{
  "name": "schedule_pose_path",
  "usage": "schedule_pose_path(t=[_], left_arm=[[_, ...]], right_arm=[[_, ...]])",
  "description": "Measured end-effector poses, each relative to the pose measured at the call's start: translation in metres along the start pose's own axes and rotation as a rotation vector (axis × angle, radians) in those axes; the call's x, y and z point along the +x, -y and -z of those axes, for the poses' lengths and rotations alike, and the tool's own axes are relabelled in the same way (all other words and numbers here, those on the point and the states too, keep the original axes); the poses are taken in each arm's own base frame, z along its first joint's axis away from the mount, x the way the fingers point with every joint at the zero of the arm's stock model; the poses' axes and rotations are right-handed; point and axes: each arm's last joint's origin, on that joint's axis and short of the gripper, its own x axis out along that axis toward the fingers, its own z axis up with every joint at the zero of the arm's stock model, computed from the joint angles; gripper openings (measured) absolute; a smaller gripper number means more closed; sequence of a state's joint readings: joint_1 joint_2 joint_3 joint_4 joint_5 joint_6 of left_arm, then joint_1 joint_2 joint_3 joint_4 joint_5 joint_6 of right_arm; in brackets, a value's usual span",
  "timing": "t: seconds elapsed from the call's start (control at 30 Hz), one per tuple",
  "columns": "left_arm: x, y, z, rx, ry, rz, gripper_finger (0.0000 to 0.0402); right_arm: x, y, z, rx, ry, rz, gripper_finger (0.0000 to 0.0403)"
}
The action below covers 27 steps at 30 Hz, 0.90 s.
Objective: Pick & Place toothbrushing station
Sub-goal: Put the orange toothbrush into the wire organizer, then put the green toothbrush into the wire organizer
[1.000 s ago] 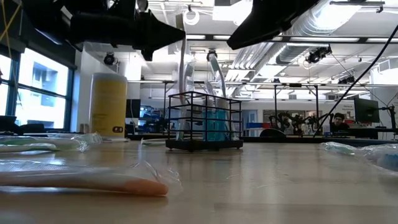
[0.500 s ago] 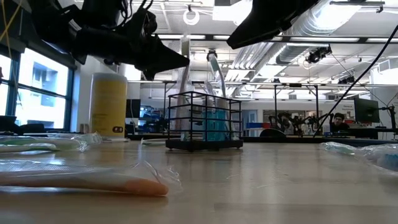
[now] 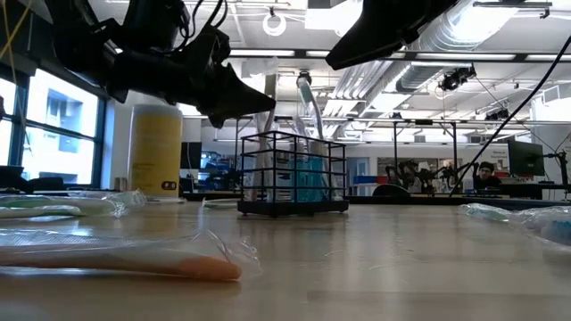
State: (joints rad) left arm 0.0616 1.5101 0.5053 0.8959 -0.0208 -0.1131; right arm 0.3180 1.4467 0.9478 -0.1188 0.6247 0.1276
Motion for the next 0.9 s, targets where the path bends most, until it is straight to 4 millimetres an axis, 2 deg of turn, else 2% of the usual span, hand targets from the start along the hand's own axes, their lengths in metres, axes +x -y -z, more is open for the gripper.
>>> schedule_pose_path(t=[0.63,0.9], left_arm=[[-0.002,0.000,-0.003,0.087,-0.001,0.000,0.0098],[-0.015,0.002,-0.024,0.108,0.043,0.006,0.0162]], right_arm=[[0.000,0.000,0.000,0.000,0.001,-0.001,0.0243],[0.000,0.000,0.000,0.000,0.001,-0.003,0.0243]])
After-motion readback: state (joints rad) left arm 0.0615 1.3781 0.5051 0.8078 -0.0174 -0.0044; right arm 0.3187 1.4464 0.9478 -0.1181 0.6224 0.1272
